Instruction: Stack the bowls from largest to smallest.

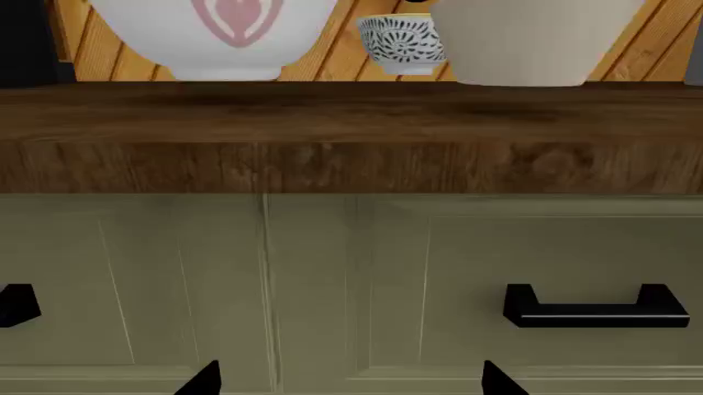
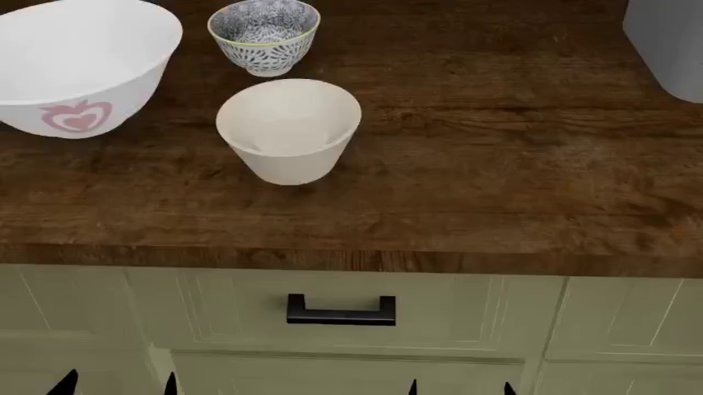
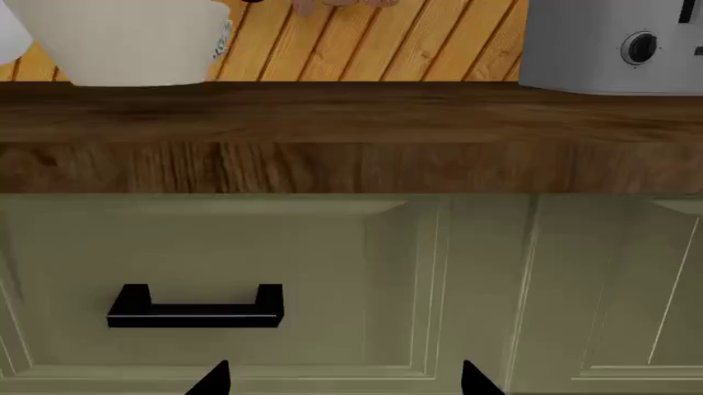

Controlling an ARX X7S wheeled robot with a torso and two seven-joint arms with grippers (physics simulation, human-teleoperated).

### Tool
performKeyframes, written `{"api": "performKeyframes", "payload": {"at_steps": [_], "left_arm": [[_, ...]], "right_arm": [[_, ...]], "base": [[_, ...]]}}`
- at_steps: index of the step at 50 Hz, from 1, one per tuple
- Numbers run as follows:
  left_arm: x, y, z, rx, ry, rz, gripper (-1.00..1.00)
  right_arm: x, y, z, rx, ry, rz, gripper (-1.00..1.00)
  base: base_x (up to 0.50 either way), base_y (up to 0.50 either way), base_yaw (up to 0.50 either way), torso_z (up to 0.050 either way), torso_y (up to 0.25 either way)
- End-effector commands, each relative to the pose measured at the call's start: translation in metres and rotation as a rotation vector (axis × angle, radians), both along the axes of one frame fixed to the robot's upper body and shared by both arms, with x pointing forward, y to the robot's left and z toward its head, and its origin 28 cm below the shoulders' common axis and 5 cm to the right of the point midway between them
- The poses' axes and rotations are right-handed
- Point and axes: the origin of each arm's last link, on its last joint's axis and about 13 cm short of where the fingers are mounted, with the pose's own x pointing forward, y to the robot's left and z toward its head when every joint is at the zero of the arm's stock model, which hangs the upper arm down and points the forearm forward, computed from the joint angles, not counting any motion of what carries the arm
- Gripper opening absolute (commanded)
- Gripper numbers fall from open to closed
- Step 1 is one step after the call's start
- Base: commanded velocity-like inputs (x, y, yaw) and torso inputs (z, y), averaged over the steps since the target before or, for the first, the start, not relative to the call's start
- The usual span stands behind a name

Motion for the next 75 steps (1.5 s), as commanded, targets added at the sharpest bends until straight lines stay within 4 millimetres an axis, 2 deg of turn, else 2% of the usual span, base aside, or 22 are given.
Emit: {"api": "performKeyframes", "payload": {"at_steps": [1, 26, 65, 75], "left_arm": [[0.0, 0.0001, 0.0, 0.0, 0.0, 0.0, 1.0], [0.0004, -0.0002, 0.0024, 0.006, -0.028, -0.007, 1.0], [0.0019, -0.0009, 0.0026, 0.01, -0.029, 0.002, 1.0], [0.0011, 0.0015, 0.0019, 0.011, -0.019, 0.003, 1.0]], "right_arm": [[-0.0008, 0.0004, 0.0014, -0.015, 0.0, 0.0, 1.0], [-0.0001, 0.0008, 0.0, -0.005, 0.003, -0.005, 1.0], [-0.0016, 0.0006, 0.0002, 0.004, -0.007, -0.013, 1.0], [-0.0004, 0.001, -0.0004, -0.005, -0.007, -0.006, 1.0]], "base": [[0.0, 0.0, 0.0, 0.0, 0.0], [0.0, 0.0, 0.0, 0.0, 0.0], [0.0, 0.0, 0.0, 0.049, 0.0], [0.08, 0.3, 0.0, 0.0, 0.0]]}}
